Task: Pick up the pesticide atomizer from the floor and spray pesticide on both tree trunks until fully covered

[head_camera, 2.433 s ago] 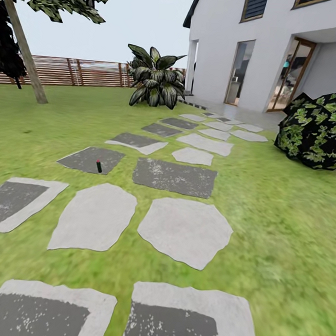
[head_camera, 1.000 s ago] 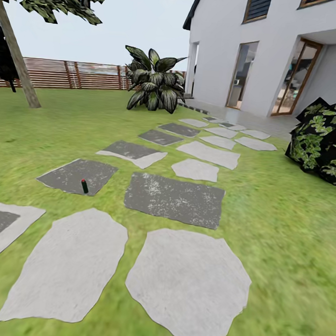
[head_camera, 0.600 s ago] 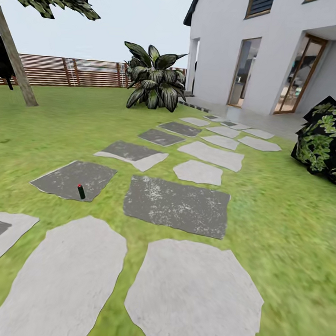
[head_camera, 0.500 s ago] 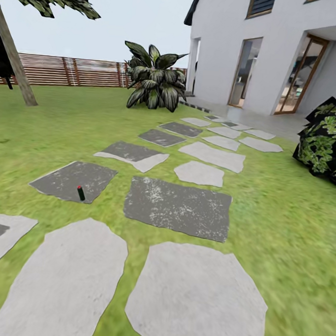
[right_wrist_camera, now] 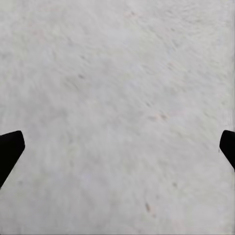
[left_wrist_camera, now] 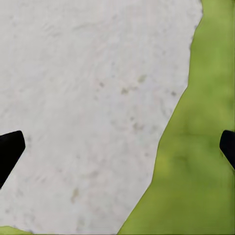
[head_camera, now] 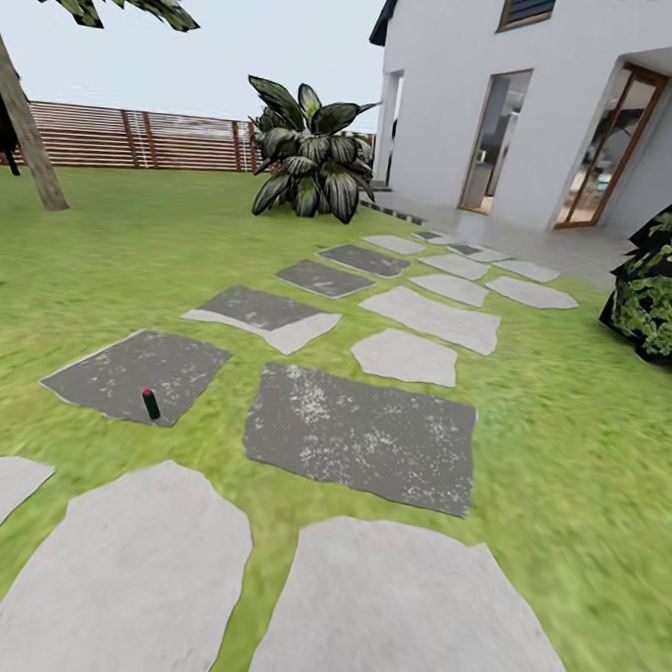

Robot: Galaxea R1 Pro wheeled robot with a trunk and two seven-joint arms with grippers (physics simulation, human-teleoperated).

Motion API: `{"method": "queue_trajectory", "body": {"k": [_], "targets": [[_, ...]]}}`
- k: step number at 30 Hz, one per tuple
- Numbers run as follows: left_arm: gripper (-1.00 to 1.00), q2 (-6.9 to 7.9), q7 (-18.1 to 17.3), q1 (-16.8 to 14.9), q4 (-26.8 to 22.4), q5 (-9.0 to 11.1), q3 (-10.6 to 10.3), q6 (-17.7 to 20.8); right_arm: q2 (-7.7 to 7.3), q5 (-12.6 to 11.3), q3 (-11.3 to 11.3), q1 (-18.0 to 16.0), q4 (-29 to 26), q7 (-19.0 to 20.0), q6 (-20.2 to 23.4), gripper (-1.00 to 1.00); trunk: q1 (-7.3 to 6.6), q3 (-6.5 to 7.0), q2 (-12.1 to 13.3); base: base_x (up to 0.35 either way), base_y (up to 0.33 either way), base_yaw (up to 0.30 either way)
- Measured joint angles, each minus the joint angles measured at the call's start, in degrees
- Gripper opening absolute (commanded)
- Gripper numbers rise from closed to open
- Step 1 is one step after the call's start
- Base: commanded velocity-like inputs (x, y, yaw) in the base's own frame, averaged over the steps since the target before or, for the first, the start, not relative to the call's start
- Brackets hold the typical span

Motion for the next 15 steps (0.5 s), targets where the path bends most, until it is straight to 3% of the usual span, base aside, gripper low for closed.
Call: {"method": "queue_trajectory", "body": {"k": [15], "targets": [[1.00, 0.00, 0.0, 0.0, 0.0, 0.0, 0.0, 0.0, 0.00, 0.0, 0.0, 0.0, 0.0, 0.0, 0.1, 1.00, 0.00, 0.00, 0.0, 0.339, 0.000, 0.000]]}}
